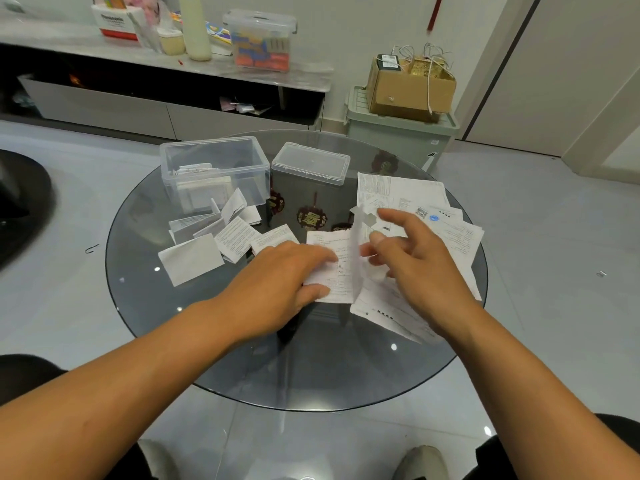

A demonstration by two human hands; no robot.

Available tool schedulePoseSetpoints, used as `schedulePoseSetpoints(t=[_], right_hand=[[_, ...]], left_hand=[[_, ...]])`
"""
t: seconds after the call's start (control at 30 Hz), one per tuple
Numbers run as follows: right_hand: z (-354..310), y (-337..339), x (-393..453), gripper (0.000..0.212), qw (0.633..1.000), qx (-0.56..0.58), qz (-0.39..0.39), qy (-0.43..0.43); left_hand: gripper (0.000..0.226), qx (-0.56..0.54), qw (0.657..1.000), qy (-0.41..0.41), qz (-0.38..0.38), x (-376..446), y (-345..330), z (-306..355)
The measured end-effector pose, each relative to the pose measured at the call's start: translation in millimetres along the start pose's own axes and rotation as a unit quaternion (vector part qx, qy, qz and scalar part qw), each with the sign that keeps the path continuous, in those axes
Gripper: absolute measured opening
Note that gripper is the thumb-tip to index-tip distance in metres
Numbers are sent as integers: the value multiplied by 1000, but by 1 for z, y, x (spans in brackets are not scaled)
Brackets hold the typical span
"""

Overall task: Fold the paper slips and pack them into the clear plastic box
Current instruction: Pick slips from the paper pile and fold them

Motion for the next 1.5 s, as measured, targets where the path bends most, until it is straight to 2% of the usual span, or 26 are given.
schedulePoseSetpoints(t=[0.07,0.1,0.17,0.2,0.27,0.33,0.43,0.53,0.63,0.73,0.8,0.87,0.97,1.03,1.17,1.27,1.33,1.4,1.5], right_hand=[[0,-6,-4,24,998,-35,-53,20],[3,-8,-6,25,995,-60,-75,23],[6,-12,-7,28,988,-104,-108,27],[7,-14,-7,28,985,-119,-121,29],[8,-14,-7,29,980,-139,-137,30],[11,-12,-6,40,978,-147,-147,22],[12,-10,-6,51,977,-156,-145,14],[11,-13,-6,31,979,-160,-122,40],[10,-16,-5,10,976,-183,-102,66],[11,-16,-3,12,976,-186,-95,64],[13,-14,-2,15,980,-168,-97,50],[15,-14,-2,20,981,-155,-108,44],[18,-16,-2,27,982,-129,-136,33],[20,-17,-1,27,985,-99,-143,14],[20,-17,2,21,992,-75,-101,-25],[19,-24,0,35,991,-112,-63,-24],[19,-29,-3,48,990,-128,-49,-19],[20,-29,-3,51,990,-131,-42,-19],[22,-26,-1,34,989,-143,-43,-11]], left_hand=[[66,-88,995,43,19,-2,3,0],[76,-105,993,39,32,-2,5,1],[86,-50,998,13,43,-2,7,-1],[81,-2,999,-3,47,-1,7,-3],[50,56,995,-49,62,0,5,-5],[22,34,996,-52,67,0,4,-8],[15,-71,995,38,51,0,6,-9],[14,-147,986,76,9,-1,12,-8],[39,-169,981,68,-71,-4,21,-3],[73,-187,971,70,-132,-7,28,-4],[89,-150,976,59,-145,-8,26,-8],[82,-131,982,57,-120,-7,20,-9],[42,-145,986,63,-60,-4,8,-10],[26,-136,987,68,-49,-4,3,-8],[32,-127,986,107,2,-2,-1,-4],[57,-79,991,109,28,-2,-4,0],[65,-38,994,90,47,-2,-4,1],[58,-3,997,50,52,-1,-4,-1],[38,94,992,-62,49,3,0,-7]])
Point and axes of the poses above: each hand's wrist, its own x-axis towards the middle knuckle, its own y-axis out of the back of the hand, z = x × y, the point moved 2 cm from there along x, towards the middle knuckle, and after that the axes turned 1 degree about x, right-handed, at the moved point
